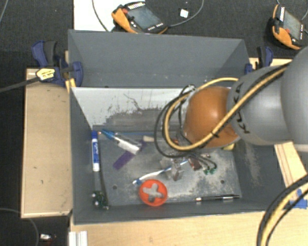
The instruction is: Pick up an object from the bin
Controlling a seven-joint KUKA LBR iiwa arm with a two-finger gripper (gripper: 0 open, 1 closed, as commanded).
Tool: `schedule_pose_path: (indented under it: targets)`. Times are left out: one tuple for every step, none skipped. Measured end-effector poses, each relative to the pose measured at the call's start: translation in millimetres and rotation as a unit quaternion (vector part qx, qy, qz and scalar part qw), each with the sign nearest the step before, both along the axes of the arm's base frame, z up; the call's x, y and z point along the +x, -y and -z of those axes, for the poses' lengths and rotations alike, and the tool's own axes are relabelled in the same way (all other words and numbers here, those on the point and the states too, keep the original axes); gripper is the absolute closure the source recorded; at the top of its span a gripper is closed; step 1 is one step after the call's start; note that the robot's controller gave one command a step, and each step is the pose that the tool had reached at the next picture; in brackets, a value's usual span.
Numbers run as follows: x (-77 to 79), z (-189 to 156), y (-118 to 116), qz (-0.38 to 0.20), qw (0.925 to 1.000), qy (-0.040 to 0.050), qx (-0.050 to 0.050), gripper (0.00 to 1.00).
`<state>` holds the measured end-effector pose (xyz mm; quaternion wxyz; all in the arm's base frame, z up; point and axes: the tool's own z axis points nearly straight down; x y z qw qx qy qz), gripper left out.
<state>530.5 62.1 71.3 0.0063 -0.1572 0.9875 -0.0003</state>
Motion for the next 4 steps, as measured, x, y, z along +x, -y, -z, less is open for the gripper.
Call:
schedule_pose_path:
  targets:
    - [17.5,-63.0,-25.0,-0.06,0.9982,0.0038,0.0,1.0]
    - [-12.7,-5.1,-8.0,-0.03,0.9995,-0.0041,-0.001,1.0]
    - [4.9,-59.9,-25.7,-0.067,0.9977,0.0097,0.001,1.0]
    - [-16.2,-40.1,-29.8,-0.046,0.9989,-0.0053,-0.001,1.0]
